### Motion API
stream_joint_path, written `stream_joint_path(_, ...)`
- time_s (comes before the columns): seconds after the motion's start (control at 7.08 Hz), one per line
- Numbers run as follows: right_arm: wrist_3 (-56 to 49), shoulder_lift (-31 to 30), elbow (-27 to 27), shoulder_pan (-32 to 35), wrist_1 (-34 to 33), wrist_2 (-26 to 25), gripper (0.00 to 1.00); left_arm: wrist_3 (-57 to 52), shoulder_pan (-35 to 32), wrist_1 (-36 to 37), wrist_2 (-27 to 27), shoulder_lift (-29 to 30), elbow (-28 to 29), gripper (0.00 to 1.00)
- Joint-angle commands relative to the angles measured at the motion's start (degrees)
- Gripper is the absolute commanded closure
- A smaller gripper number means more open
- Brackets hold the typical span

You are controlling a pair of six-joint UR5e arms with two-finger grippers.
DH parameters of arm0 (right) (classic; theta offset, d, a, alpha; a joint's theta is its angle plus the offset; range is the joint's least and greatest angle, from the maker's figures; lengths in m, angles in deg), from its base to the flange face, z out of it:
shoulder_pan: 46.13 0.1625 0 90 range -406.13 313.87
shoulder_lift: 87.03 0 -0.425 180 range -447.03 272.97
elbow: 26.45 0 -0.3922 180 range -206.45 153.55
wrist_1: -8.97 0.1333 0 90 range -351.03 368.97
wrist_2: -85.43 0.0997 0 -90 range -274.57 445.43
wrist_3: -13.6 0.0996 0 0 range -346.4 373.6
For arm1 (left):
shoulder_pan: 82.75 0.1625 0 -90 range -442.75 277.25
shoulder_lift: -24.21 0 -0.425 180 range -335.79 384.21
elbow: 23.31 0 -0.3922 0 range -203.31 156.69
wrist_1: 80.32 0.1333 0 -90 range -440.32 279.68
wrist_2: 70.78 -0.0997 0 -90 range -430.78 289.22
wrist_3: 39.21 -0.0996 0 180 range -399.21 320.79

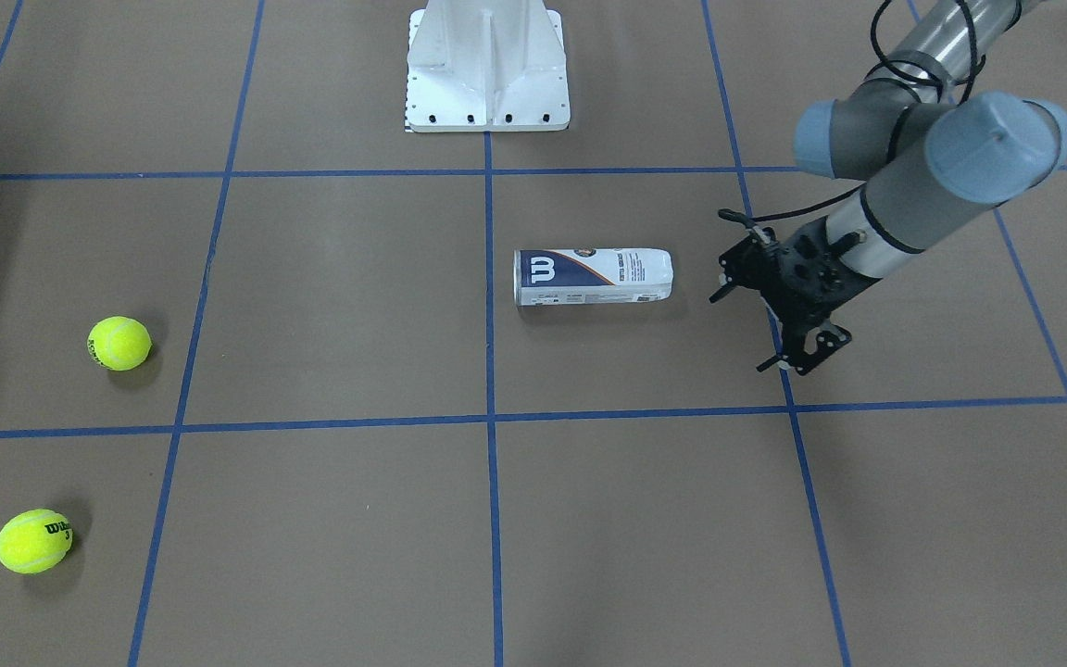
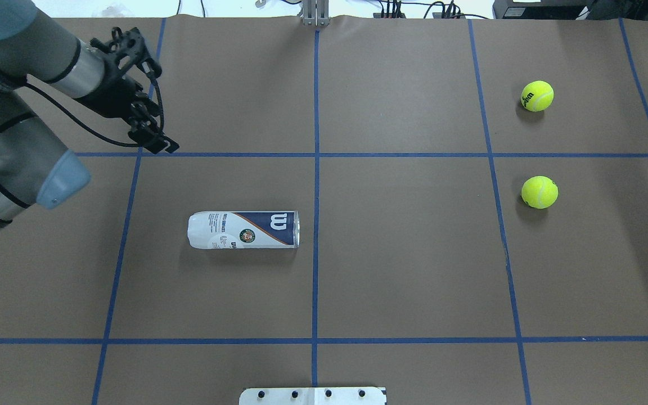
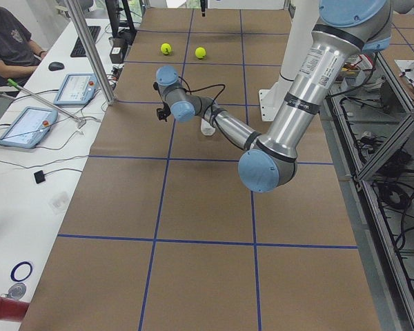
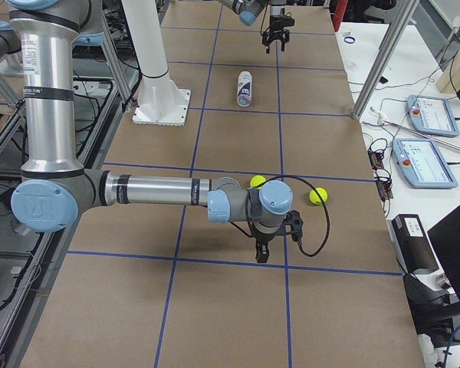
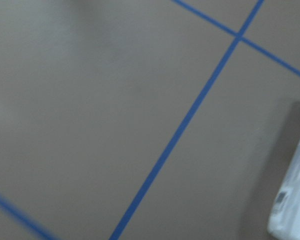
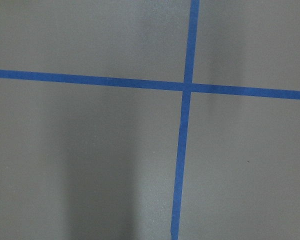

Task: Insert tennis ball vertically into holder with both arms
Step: 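Reach the left gripper down over the lying Wilson can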

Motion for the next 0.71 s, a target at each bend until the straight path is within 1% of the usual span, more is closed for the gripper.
stream_joint_path(0.0,0.0,0.0,0.36,-0.07,0.0,-0.03,0.01,-4.79,6.32,4.25,-3.86,6.06,0.06,0.0)
stream_joint_path(0.14,-0.09,0.0,0.11,-0.07,0.09,-0.03,0.01,-9.78,7.39,11.85,-3.87,10.43,0.06,0.0)
stream_joint_path(0.28,-0.09,0.0,0.02,-0.07,0.09,0.67,0.01,-14.18,9.23,18.02,-6.13,13.87,0.06,0.0)
stream_joint_path(0.56,-0.44,-0.7,0.71,-0.07,0.17,0.15,0.01,-15.1,16.68,18.87,-18.92,15.65,0.4,0.0)
